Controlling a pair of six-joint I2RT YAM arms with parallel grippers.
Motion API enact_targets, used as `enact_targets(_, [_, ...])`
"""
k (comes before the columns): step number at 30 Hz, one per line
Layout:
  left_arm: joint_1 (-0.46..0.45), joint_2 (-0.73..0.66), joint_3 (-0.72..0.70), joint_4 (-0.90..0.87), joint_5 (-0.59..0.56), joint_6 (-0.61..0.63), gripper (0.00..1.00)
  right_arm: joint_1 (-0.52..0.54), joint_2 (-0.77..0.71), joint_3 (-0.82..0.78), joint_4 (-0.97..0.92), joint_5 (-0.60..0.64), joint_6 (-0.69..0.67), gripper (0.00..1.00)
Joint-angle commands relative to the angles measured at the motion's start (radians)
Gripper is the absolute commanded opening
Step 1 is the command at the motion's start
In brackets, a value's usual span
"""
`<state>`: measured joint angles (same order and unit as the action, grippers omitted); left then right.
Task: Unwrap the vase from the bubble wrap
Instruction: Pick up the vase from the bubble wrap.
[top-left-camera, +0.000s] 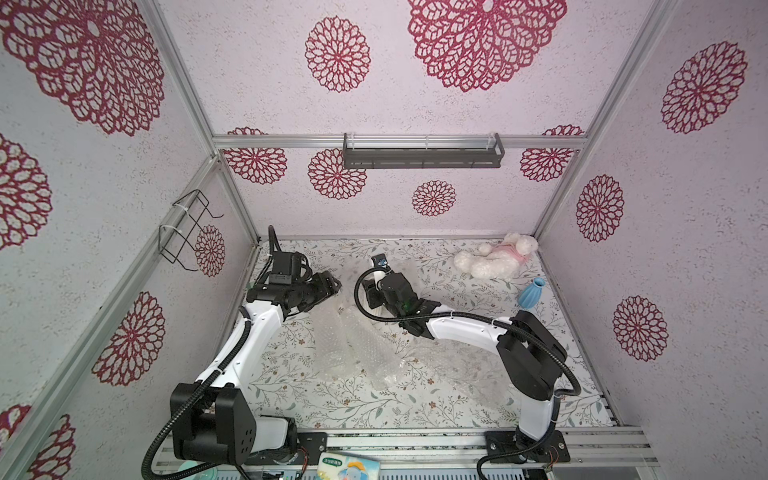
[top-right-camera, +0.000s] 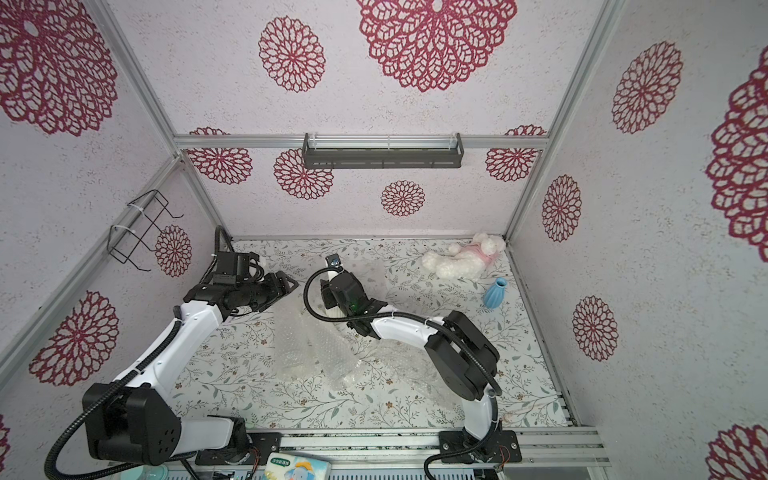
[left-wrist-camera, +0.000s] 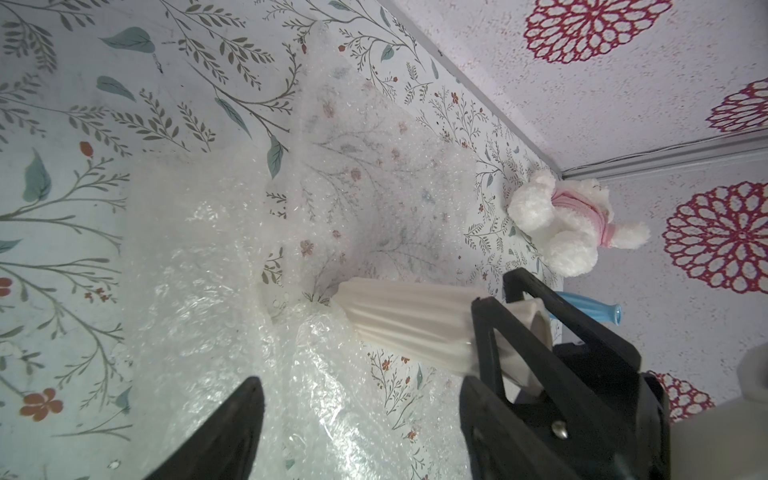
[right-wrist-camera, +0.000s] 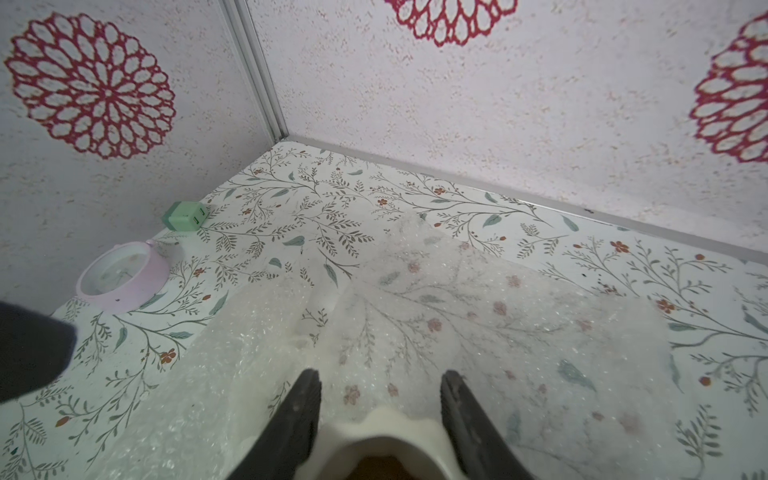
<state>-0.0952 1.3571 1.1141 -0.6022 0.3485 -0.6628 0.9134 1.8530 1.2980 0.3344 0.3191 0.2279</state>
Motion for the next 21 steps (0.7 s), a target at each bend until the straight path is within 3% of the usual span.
enact_targets(1, [0.006, -0.010, -0.016, 0.029, 0.016, -0.006, 0.77, -0.012, -0.159, 0.001, 0.022, 0.062, -0.013, 0.28])
enact_targets(8, [-0.010, -0.017, -0.017, 0.039, 0.025, -0.005, 0.80, -0.073, -0.333, -0.077, -0.158, 0.143, 0.011, 0.28])
enact_targets(14, [-0.043, -0.033, -0.004, 0.016, -0.008, 0.028, 0.86, -0.171, -0.484, -0.195, -0.193, 0.151, 0.051, 0.28])
enact_targets(21, [-0.123, -0.024, 0.102, -0.061, -0.028, 0.076, 0.92, -0.285, -0.533, -0.243, -0.235, 0.197, 0.033, 0.29])
